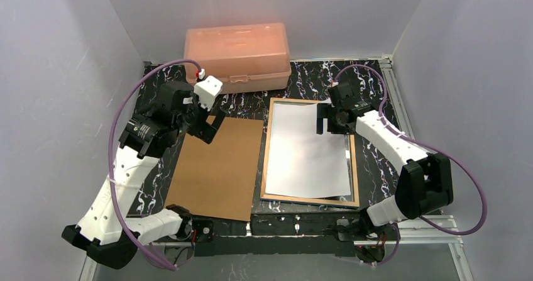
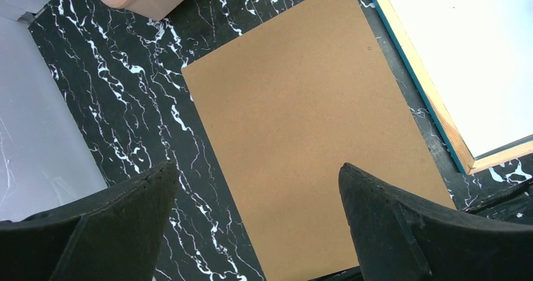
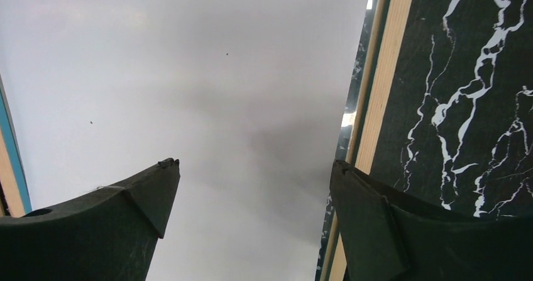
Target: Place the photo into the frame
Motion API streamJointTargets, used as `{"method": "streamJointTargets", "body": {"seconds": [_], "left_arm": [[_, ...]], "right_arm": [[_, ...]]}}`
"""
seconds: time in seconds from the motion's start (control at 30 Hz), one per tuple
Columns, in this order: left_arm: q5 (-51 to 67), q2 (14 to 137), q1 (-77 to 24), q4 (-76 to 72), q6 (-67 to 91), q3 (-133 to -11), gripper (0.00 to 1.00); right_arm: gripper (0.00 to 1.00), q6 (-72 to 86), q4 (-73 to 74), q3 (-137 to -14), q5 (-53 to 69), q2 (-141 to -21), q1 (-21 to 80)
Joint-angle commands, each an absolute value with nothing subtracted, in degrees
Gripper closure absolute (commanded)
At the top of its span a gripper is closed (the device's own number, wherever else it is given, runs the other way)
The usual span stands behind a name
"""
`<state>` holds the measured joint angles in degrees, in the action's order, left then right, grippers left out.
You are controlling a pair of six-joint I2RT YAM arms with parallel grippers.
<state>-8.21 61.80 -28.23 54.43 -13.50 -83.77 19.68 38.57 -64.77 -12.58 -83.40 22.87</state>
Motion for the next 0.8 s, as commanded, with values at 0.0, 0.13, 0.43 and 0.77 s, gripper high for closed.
{"method": "streamJointTargets", "body": {"seconds": [0.0,0.13,0.43,0.77], "left_arm": [[-8.3,61.4,-27.9,56.1,-14.1,-86.1,0.02],[-8.4,61.8,-27.5,56.9,-13.2,-86.0,0.02],[-0.1,64.6,-17.7,59.5,-13.0,-86.2,0.01],[8.0,67.9,-0.6,60.1,-17.5,-77.7,0.05]], "right_arm": [[0.01,19.7,36.7,-65.3,-17.0,-80.8,22.7],[0.01,19.3,37.6,-66.8,-18.7,-81.1,22.6],[0.01,19.9,37.5,-68.0,-19.8,-79.8,22.6],[0.01,32.5,30.7,-68.8,-13.0,-82.0,40.6]]}}
